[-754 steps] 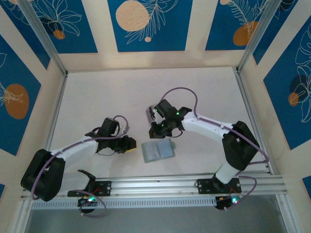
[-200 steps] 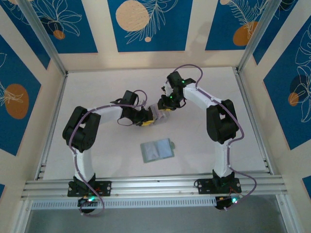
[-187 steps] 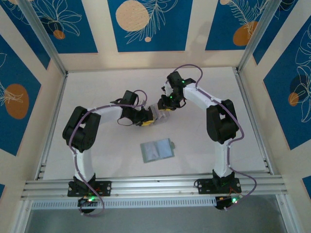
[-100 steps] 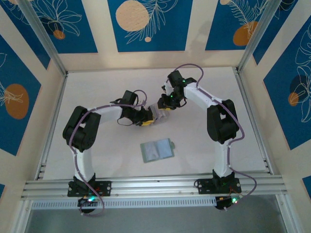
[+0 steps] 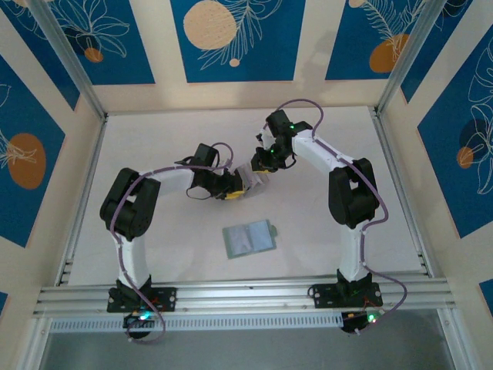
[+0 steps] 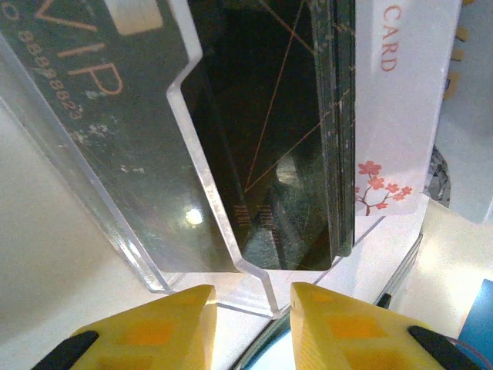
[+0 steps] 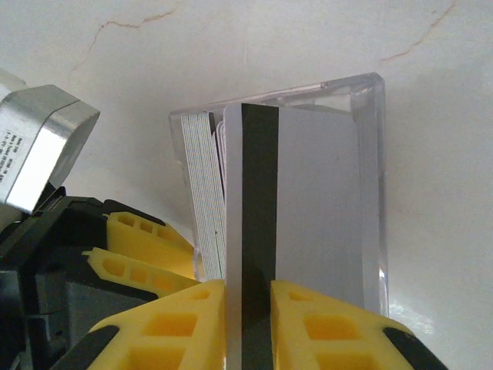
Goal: Put the credit cards into the card holder
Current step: Pick up the credit card from the storage box.
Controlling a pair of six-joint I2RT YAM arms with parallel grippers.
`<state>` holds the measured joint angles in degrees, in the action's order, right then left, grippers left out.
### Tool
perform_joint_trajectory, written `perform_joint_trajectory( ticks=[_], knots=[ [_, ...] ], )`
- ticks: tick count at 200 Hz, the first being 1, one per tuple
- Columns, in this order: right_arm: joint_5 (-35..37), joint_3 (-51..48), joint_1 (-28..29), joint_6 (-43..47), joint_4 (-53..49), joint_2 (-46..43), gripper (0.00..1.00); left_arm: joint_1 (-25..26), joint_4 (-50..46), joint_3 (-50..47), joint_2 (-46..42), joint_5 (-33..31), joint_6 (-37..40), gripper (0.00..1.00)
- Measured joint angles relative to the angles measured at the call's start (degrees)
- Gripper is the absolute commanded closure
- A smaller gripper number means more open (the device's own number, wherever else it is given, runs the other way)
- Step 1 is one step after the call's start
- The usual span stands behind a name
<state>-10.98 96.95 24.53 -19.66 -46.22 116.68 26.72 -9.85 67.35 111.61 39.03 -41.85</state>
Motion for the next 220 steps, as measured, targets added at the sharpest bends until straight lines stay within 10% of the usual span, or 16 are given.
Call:
perform_joint_trajectory(
  ticks=[220],
  knots=[
    [10.3,2.3,-0.3,0.7,-5.9,-2.6,0.99,0.0,-0.2,0.0,-0.2,-0.1,0.0,0.70]
  ],
)
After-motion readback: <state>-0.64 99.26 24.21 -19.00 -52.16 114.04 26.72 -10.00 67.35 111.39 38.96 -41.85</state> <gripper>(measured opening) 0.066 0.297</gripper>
